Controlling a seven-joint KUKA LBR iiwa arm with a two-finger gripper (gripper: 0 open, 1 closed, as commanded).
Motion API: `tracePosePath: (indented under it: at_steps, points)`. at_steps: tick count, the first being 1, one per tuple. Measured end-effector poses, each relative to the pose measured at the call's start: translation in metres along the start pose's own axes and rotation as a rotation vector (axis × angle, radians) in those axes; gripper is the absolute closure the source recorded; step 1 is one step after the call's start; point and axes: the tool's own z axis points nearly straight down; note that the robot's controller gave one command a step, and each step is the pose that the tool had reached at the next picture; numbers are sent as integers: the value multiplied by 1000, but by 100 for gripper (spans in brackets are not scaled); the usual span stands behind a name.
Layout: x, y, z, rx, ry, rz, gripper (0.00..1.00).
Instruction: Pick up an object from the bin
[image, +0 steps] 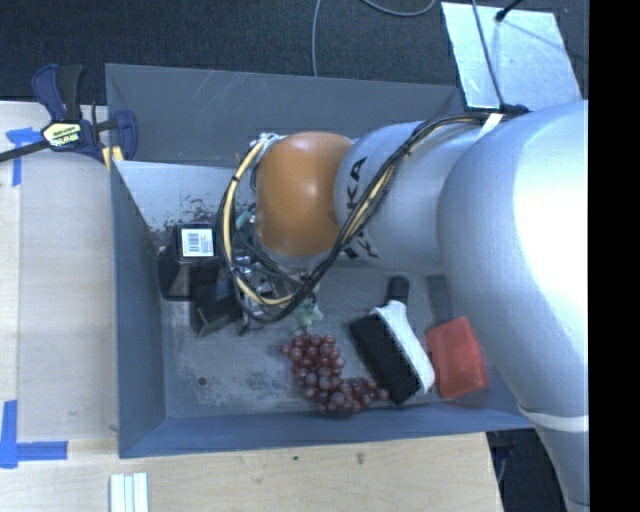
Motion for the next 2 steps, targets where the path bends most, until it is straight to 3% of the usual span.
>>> tracePosePath:
  at_steps: [1, 2]
  points:
    - [2, -4, -36, 1, 13, -3, 100]
    - [-3, -5, -84, 1, 2, 3, 100]
